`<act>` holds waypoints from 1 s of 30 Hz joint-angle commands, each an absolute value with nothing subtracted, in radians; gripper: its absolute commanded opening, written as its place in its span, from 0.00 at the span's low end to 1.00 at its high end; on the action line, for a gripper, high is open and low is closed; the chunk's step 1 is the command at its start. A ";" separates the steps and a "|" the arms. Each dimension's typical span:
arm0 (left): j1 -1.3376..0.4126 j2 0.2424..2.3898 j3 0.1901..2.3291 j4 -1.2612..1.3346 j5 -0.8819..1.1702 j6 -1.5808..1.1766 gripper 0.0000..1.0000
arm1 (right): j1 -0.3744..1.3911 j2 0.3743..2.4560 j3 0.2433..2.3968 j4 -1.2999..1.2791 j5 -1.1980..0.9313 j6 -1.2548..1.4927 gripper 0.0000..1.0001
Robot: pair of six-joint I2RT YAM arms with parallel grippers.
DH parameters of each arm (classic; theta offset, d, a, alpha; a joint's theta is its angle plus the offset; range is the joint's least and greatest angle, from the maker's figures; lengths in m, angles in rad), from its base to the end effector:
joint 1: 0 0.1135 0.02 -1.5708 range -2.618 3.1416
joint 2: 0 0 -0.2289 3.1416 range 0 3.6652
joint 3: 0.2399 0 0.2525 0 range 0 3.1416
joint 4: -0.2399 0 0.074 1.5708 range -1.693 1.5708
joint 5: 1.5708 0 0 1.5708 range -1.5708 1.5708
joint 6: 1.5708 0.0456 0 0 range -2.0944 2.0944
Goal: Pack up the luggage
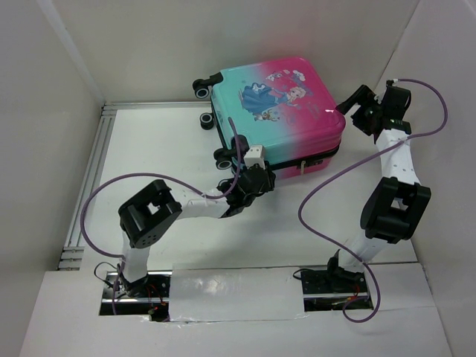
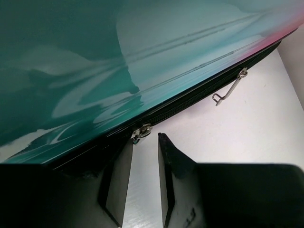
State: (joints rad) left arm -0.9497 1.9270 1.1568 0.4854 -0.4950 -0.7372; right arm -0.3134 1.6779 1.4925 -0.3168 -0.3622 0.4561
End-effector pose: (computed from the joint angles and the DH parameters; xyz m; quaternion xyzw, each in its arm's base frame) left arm 0.2662 -0.3348 0.1683 -0.0638 0.7871 -0.3039 0.5330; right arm 0.3844 -0.1076 0.2987 0.2327 0.8191 0.1903 0.4886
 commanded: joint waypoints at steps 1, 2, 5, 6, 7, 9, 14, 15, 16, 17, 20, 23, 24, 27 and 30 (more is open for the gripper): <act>-0.927 1.953 1.220 0.539 -0.520 -0.751 0.40 | -0.319 1.686 1.520 -0.272 -0.374 0.462 0.99; -0.927 1.962 1.230 0.538 -0.520 -0.752 0.40 | -0.319 1.686 1.520 -0.272 -0.374 0.462 0.99; -0.927 1.962 1.230 0.538 -0.544 -0.761 0.41 | -0.319 1.686 1.520 -0.272 -0.374 0.462 0.99; -0.927 1.962 1.230 0.538 -0.545 -0.771 0.38 | -0.319 1.686 1.520 -0.272 -0.374 0.462 0.99; -0.927 1.962 1.239 0.538 -0.545 -0.772 0.38 | -0.319 1.686 1.520 -0.272 -0.374 0.462 0.99; -0.927 1.971 1.249 0.512 -0.554 -0.785 0.34 | -0.319 1.698 1.520 -0.272 -0.383 0.462 0.99; -0.927 1.980 1.276 0.477 -0.607 -0.813 0.10 | -0.319 1.707 1.529 -0.272 -0.383 0.462 0.99; -0.927 1.980 1.276 0.492 -0.607 -0.813 0.07 | -0.319 1.707 1.529 -0.272 -0.383 0.462 0.99; -0.927 1.980 1.276 0.492 -0.607 -0.813 0.05 | -0.319 1.718 1.529 -0.272 -0.383 0.462 0.99; -0.914 1.980 1.276 0.492 -0.591 -0.813 0.00 | -0.319 1.718 1.529 -0.272 -0.383 0.462 0.98; -0.905 1.980 1.276 0.534 -0.532 -0.766 0.00 | -0.319 1.727 1.529 -0.272 -0.405 0.453 0.96; -0.905 1.970 1.276 0.586 -0.442 -0.677 0.00 | -0.319 1.727 1.517 -0.262 -0.426 0.453 0.94; -0.905 1.957 1.240 0.615 -0.414 -0.649 0.00 | -0.319 1.727 1.517 -0.252 -0.426 0.453 0.94; -0.896 1.887 1.156 0.666 -0.351 -0.588 0.00 | -0.298 1.727 1.477 -0.238 -0.457 0.453 0.94; -0.896 1.804 1.086 0.678 -0.339 -0.531 0.00 | -0.275 1.706 1.410 -0.190 -0.514 0.481 0.94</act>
State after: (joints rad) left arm -0.9150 1.9232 1.1278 0.5636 -0.3477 -0.6277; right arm -0.3008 1.7107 1.4559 -0.2646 -0.4458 0.4622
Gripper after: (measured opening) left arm 0.136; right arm 0.941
